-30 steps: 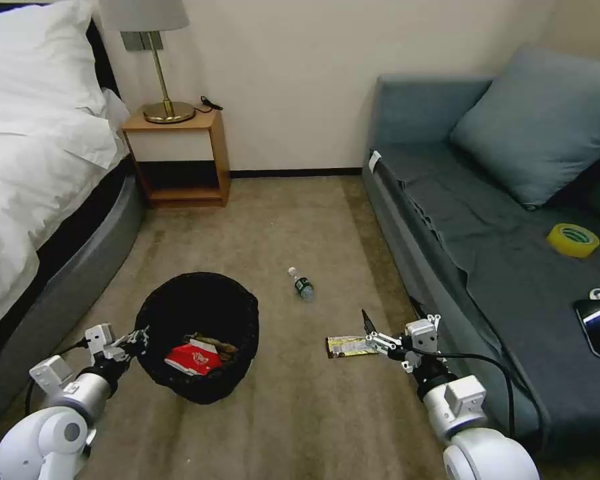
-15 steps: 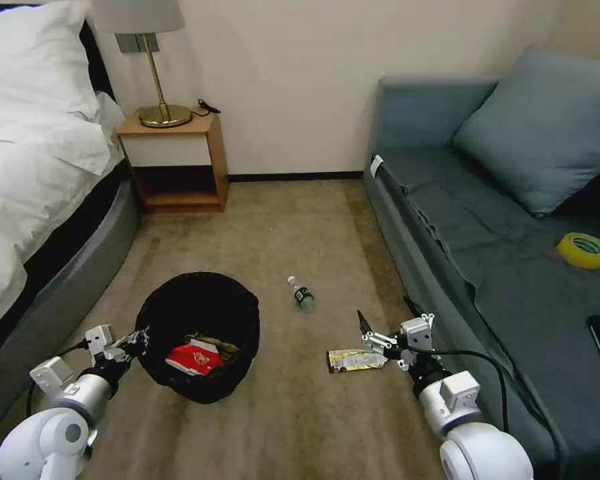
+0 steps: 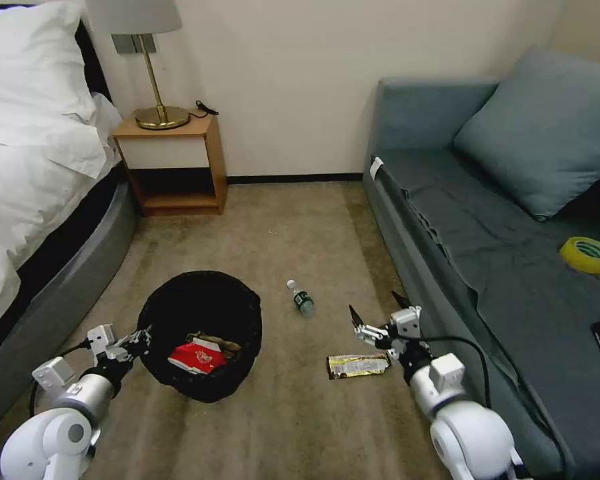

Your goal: Pick up the trash bin, then pick up the garbage on the floor and place it into the trash bin.

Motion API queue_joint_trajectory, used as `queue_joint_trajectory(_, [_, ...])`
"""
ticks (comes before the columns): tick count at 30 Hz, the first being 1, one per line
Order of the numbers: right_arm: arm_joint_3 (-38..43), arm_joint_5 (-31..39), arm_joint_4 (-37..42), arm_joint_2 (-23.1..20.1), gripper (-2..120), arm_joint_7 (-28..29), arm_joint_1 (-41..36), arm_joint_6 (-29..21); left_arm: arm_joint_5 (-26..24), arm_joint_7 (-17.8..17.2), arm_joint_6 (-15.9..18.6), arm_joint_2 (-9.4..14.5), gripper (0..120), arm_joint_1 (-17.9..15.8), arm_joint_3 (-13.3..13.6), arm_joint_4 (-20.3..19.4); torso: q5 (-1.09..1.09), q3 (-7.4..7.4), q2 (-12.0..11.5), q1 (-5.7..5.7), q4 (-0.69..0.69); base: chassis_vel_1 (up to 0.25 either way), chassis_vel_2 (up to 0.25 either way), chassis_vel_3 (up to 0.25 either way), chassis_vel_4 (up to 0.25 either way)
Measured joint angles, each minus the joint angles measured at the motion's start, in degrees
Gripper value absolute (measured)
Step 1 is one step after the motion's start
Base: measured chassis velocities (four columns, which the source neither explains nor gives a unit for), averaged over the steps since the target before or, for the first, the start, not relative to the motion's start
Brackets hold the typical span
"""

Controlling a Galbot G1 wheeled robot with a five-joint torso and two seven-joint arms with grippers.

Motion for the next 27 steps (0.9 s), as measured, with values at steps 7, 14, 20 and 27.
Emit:
queue_joint_trajectory(7, [-5.83, 6.07, -6.1, -8.21, 100, 0.53, 7.1, -0.2, 0.37, 0.71, -0.21, -0.03, 4, 0.14, 0.16, -0.45, -0.01, 0.0, 0.0, 0.0, 0.0, 0.0, 0.0, 0.0, 0.0])
queue_joint_trajectory(14, [-15.29, 14.65, -15.92, -12.65, 100, 1.61, 19.76, -0.28, -0.86, 1.28, -0.27, 0.46, 4, -0.61, -0.56, 0.21, 0.0, 0.0, 0.0, 0.0, 0.01, 0.0, 0.0, 0.0, 0.0])
queue_joint_trajectory(20, [-27.05, 18.24, -33.58, -9.31, 100, 1.05, 32.55, 0.99, -2.31, 2.81, -0.91, 0.73, 4, -1.65, -1.54, 3.12, -0.01, 0.01, 0.0, 0.01, 0.0, 0.0, 0.0, 0.0, 0.0])
queue_joint_trajectory(27, [-40.71, 17.51, -49.81, -8.64, 100, -8.67, 44.91, -2.86, -3.11, 5.41, -2.08, 2.0, 4, -1.77, -2.62, 6.05, -0.02, 0.01, 0.0, 0.0, 0.01, 0.0, 0.0, 0.0, 0.0])
